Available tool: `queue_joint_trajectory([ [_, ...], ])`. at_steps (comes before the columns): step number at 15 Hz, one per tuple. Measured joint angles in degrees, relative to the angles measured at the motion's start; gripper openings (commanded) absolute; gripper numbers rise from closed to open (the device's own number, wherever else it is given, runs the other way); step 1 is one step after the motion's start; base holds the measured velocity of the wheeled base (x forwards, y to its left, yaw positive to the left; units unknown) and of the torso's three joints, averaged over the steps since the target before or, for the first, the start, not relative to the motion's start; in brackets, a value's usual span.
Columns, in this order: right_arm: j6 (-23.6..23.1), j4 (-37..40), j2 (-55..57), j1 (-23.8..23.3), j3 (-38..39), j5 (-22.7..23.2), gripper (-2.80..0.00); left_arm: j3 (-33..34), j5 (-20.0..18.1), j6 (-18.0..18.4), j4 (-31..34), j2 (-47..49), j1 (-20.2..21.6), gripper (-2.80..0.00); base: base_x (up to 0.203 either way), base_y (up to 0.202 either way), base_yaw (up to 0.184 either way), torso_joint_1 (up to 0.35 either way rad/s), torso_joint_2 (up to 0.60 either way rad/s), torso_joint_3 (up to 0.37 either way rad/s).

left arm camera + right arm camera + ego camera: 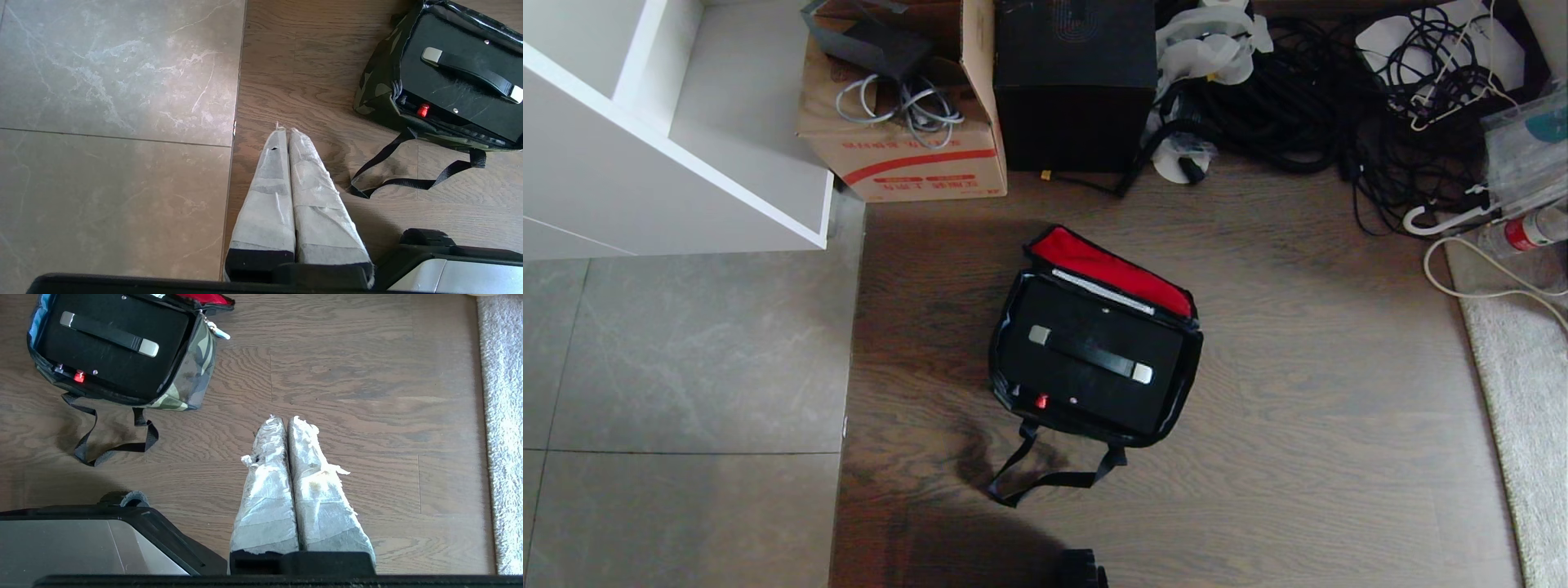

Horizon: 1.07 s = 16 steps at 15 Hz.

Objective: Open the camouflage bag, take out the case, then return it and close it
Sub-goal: Close the top of the storage box

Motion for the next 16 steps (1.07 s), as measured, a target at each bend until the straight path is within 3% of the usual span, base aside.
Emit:
queue_joint_trajectory([
  [16,0.0,0.0,0.0,0.0,0.0,0.0,-2.8,0.0,0.0,0.0,0.0,0.0,0.0,-2.8,0.0,0.0,0.0,0.0,0.0,0.0],
])
